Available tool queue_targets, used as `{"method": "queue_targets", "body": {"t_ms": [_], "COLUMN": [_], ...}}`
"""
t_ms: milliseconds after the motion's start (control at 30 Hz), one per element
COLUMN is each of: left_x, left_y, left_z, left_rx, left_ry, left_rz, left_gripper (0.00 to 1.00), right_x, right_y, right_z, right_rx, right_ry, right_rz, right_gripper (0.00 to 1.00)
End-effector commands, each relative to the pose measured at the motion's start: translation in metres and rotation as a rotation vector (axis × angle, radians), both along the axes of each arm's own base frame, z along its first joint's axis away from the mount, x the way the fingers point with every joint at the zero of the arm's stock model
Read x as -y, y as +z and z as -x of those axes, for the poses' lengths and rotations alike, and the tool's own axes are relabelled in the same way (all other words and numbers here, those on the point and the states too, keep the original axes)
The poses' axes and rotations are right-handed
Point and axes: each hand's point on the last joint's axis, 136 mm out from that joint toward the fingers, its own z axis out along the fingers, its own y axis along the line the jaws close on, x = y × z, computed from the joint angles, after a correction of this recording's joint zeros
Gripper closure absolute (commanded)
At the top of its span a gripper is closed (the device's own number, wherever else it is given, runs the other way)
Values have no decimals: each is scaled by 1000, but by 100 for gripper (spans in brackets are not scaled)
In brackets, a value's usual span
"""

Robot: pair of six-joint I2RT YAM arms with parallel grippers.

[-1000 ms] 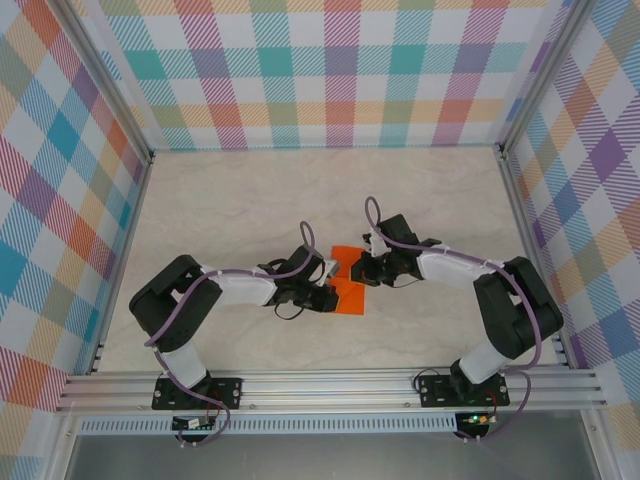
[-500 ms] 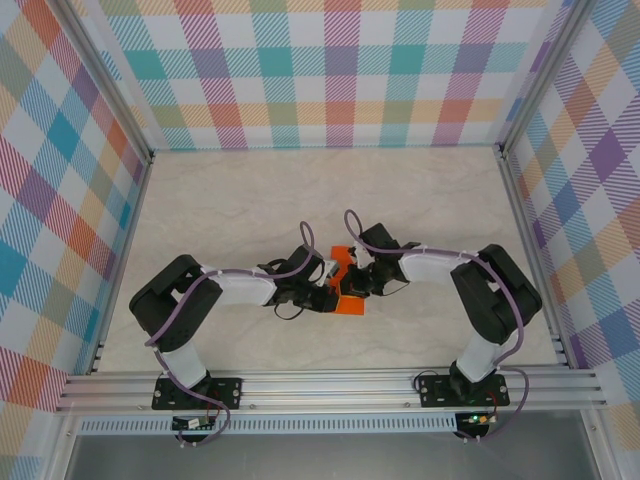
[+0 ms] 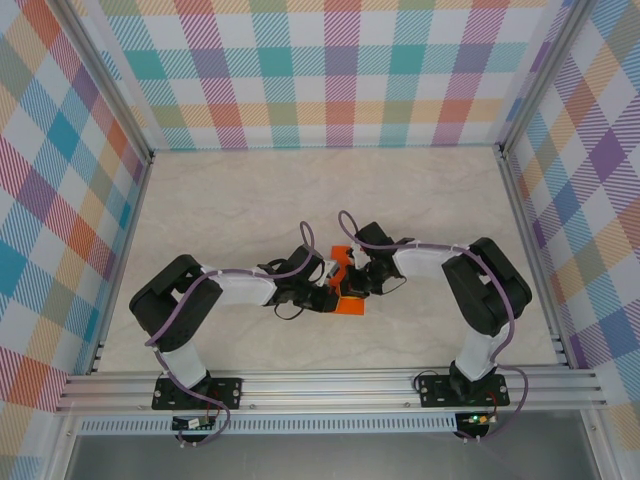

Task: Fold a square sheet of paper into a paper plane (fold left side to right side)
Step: Fold the triangle a second time at the center of the table.

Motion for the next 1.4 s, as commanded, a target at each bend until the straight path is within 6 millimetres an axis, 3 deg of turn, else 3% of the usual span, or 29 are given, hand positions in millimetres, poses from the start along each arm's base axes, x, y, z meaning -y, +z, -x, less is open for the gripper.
{"method": "queue_targets", "body": {"t_ms": [0, 200, 500, 600, 767, 900, 1000, 1133, 1367], "left_x": [-21, -21, -20, -19, -16, -16, -15, -12, -5], "left_y": [-27, -28, -27, -25, -21, -19, -17, -15, 5], "left_z": [11, 11, 11, 11, 10, 10, 10, 8, 3], "left_rx": [-77, -81, -78, -77, -75, -72, -70, -68, -42], "left_ry": [20, 20, 17, 16, 13, 12, 11, 11, 5], "left_rz": [-101, -98, -93, -87, -70, -65, -59, -52, -10], "left_gripper": [100, 100, 100, 100, 100, 100, 100, 100, 97], "right_x": [27, 46, 92, 98, 85, 55, 32, 19, 33], "right_y": [-16, -9, -12, 1, 44, 54, 46, 24, -7], "right_z": [0, -20, -42, -48, -47, -32, -24, -26, -23], "right_rx": [-15, 15, 13, 42, 127, 124, 89, 45, -18], "right_ry": [-10, -39, -127, -140, -148, -107, -85, -68, -94], "right_rz": [105, 108, 127, 120, 26, -58, -105, -76, 55], "right_gripper": [98, 97, 97, 97, 97, 96, 96, 96, 97]}}
